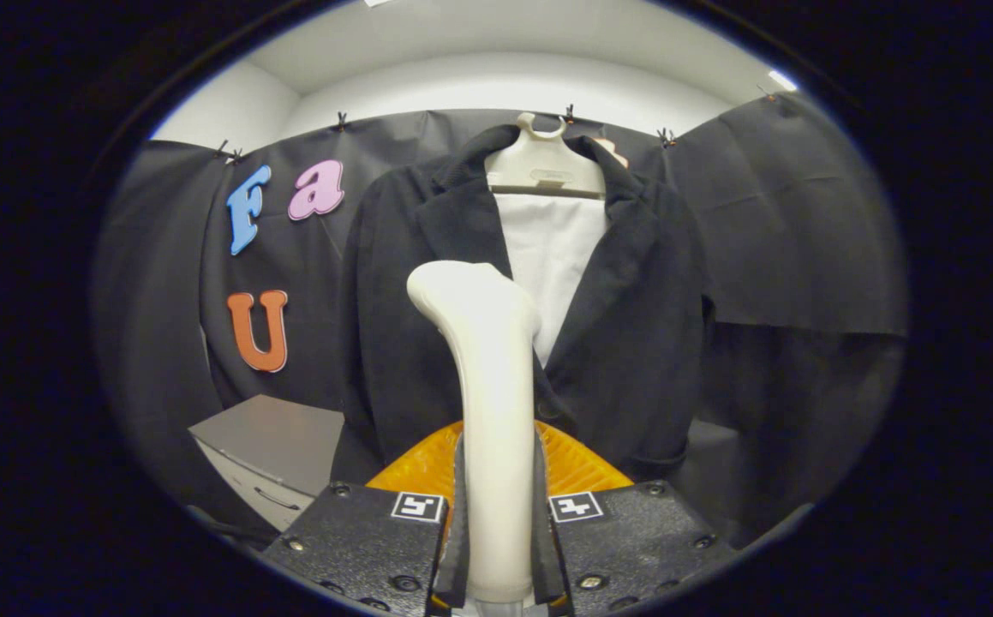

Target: Iron the clothes twice with a garment steamer, once on the left side and once on the right side.

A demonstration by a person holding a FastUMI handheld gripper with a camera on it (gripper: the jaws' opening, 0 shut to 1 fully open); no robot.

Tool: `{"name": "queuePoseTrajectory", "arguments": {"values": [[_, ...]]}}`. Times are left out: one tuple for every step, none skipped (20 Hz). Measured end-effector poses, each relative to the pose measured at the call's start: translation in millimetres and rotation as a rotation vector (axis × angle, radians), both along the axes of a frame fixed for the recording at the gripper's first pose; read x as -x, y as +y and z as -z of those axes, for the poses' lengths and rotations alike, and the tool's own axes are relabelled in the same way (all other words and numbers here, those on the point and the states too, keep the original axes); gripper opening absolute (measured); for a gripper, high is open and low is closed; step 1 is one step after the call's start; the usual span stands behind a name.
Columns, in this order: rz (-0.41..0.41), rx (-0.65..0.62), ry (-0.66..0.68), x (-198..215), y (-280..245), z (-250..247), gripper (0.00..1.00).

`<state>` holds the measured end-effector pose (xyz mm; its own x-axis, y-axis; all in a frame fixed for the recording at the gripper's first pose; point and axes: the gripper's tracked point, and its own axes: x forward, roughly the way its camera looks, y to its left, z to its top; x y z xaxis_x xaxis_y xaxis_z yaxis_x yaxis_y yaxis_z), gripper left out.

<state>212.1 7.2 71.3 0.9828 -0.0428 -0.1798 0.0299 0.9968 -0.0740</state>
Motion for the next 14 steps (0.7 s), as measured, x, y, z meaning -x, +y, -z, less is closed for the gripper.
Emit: {"name": "queuePoseTrajectory", "arguments": {"values": [[0.000,0.011,0.006,3,0,5,0.32],[0.000,0.021,0.011,5,0,10,0.32],[0.002,0.026,0.018,7,-1,14,0.31],[0.007,0.034,0.025,9,-2,20,0.31],[0.019,0.049,0.032,10,-5,26,0.32],[0.026,0.063,0.039,13,-5,33,0.32],[0.028,0.068,0.043,15,-6,38,0.32],[0.027,0.071,0.047,17,-6,41,0.32],[0.028,0.070,0.055,19,-6,44,0.32],[0.033,0.066,0.064,20,-8,48,0.32],[0.044,0.067,0.074,22,-9,54,0.32],[0.049,0.082,0.078,23,-9,61,0.32],[0.050,0.092,0.078,26,-9,66,0.32],[0.047,0.095,0.084,27,-8,70,0.32]]}}
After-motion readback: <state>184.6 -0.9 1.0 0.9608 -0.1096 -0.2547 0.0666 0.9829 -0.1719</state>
